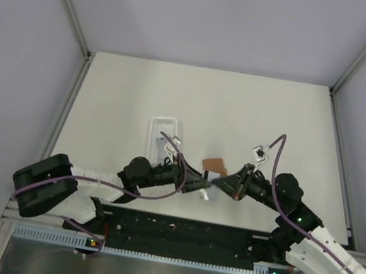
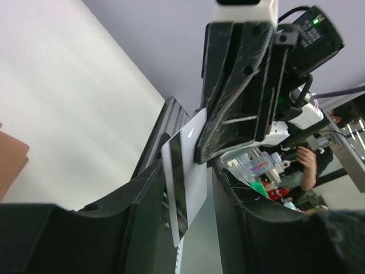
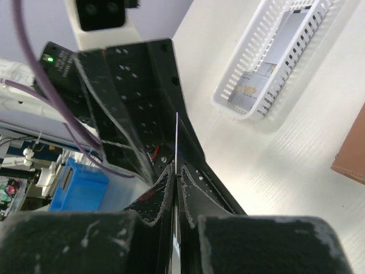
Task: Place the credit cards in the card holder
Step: Pick up the credit card from the storage box.
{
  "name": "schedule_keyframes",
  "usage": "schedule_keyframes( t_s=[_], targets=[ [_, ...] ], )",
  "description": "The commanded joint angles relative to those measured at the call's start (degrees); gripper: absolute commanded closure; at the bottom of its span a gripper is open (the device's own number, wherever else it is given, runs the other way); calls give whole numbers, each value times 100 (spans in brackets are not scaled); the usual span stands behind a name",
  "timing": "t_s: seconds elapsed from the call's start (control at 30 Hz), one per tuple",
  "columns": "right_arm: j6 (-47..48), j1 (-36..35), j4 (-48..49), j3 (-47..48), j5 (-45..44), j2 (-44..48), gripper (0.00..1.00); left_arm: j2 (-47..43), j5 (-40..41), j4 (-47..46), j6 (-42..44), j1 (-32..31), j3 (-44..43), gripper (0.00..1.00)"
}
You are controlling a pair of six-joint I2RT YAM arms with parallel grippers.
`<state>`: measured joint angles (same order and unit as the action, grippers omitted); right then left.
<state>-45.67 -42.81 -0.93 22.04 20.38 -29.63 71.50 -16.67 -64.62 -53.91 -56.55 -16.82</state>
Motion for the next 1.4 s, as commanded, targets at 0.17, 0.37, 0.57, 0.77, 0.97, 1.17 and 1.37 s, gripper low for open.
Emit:
schedule_keyframes(
  t_s=[0.17,0.37,0.57,0.77,0.97,1.17,1.37],
  targets=[
    [-311,88,1051,-183,-289,-70,100,1603,-1242,-3109,-1262,66,-295,75],
    [-267,132,796,-200,-553,45,100,1366,-1093,-3109,-1122,83,-155,76],
    [-372,132,884,-262,-500,-8,100,1349,-927,-3109,-1166,83,-111,82],
    [-478,132,603,-253,-684,176,100,1340,-663,-2960,-1358,136,-111,100],
    [-232,132,-257,238,-1202,361,52,762,-277,-1462,-1754,180,-313,100],
    [145,132,-891,810,-2011,870,35,-942,952,2307,-2184,215,-760,100],
    [217,132,-1146,1074,-2451,1073,33,-2130,1403,4167,-3808,426,-928,100]
  ],
)
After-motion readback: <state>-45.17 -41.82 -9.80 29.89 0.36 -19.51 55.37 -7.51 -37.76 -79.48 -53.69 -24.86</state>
